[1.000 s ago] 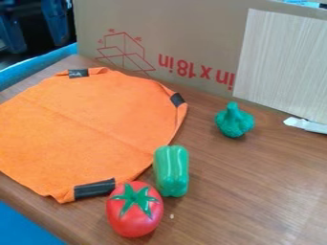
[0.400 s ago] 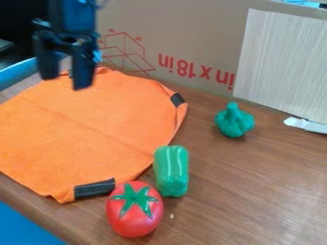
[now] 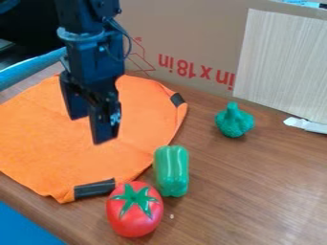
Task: Move the red object to the top right edge of the cloth
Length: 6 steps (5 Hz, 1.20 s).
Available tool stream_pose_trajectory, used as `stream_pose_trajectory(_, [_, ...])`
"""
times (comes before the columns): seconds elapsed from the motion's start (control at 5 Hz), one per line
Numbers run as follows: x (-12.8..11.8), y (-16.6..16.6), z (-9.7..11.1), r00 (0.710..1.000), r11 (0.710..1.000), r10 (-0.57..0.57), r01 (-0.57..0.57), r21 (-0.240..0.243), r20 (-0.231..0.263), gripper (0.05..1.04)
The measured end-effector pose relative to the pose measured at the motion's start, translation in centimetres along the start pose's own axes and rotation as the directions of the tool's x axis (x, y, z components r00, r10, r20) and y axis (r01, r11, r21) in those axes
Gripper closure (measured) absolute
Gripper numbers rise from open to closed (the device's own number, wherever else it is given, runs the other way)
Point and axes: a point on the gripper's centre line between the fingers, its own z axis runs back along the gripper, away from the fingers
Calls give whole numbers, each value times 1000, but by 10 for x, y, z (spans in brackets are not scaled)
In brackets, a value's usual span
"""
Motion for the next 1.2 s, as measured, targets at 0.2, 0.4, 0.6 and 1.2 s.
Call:
stream_pose_trajectory(0.2, [-2, -16, -3, 995, 995, -87, 89, -39, 51, 83])
stream_pose_trajectory(0.4, [-3, -27, -7, 982, 979, -177, 183, -88, 72, 83])
stream_pose_trajectory(0.6, [-6, -38, -12, 948, 932, -311, 318, -172, 65, 83])
stream_pose_trajectory(1.2, [-3, -67, -35, 873, 868, -487, 487, -96, 17, 83])
